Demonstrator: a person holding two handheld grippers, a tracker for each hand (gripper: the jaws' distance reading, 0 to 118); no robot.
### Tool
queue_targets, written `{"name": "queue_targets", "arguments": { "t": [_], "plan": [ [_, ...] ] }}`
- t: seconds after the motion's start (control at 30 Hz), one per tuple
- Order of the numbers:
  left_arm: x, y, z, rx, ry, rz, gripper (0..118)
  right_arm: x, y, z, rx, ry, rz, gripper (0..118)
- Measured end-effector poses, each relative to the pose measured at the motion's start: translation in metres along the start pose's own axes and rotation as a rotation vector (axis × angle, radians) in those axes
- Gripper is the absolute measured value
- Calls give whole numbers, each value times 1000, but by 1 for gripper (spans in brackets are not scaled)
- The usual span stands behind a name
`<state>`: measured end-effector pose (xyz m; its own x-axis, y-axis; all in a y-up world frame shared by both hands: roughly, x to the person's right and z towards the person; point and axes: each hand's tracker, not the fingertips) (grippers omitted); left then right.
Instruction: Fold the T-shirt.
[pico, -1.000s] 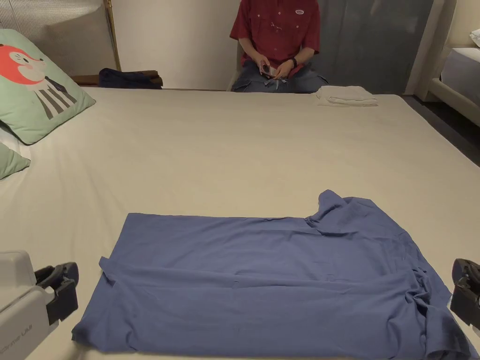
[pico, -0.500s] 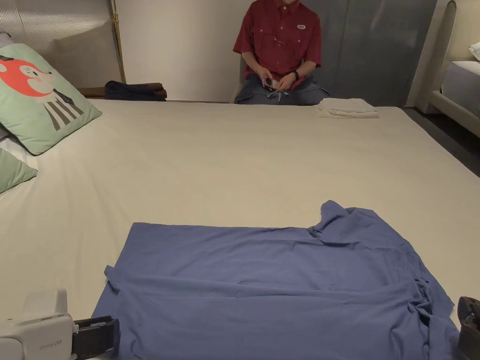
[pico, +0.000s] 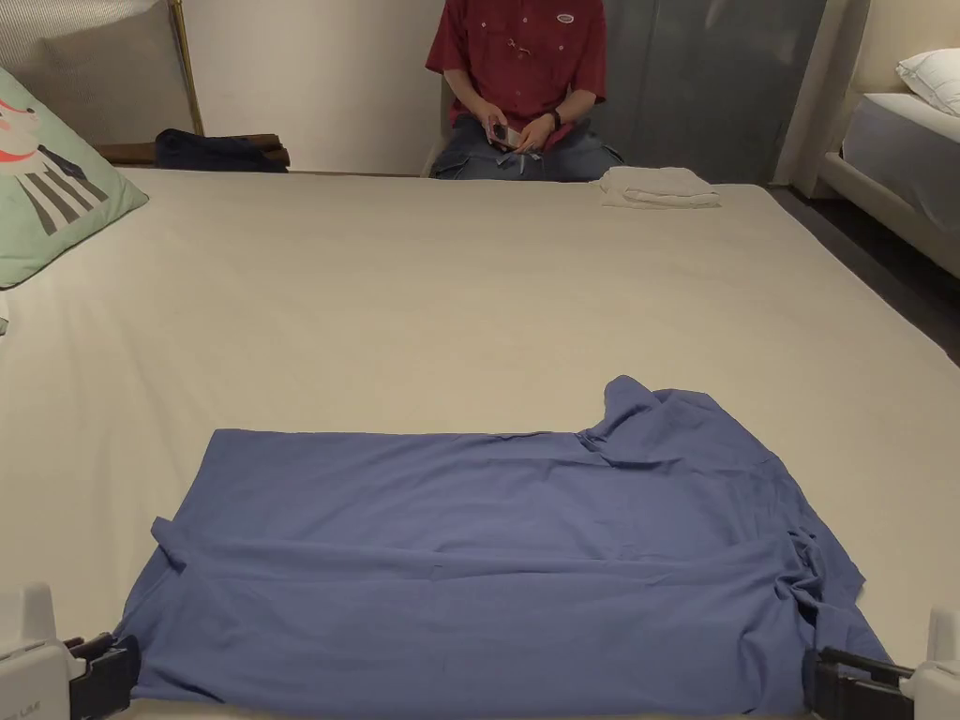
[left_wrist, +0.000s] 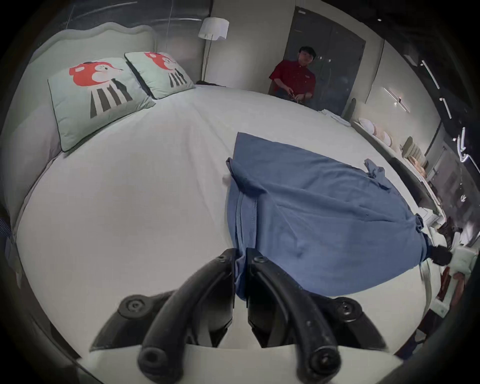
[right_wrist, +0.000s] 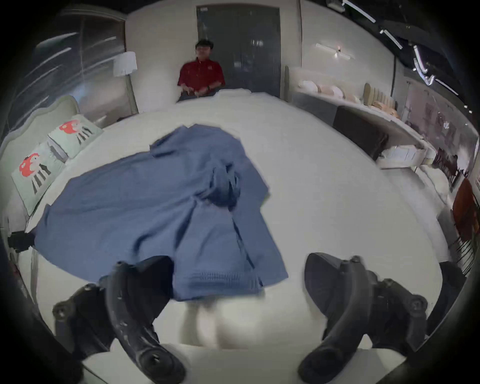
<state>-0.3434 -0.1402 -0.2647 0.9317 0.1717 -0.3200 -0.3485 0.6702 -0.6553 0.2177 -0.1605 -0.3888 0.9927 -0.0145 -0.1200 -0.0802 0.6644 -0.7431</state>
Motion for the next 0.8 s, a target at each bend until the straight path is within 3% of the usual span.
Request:
{"name": "queue_targets", "arguments": {
  "t": [0.07, 0.5, 0.7, 0.8],
  "plan": [
    [0, -1, 0, -5, 1, 2, 3, 0, -3, 1, 16, 38, 11, 15],
    [3, -4, 73, 47, -28, 15, 0, 24, 8, 108, 155, 121, -11, 8],
    [-17, -56, 98, -41, -9, 107, 0, 33, -32, 139, 56, 134, -45, 8],
    [-31, -89, 81, -87, 6, 128, 0, 30, -54, 129, -12, 99, -2, 8]
  ]
}}
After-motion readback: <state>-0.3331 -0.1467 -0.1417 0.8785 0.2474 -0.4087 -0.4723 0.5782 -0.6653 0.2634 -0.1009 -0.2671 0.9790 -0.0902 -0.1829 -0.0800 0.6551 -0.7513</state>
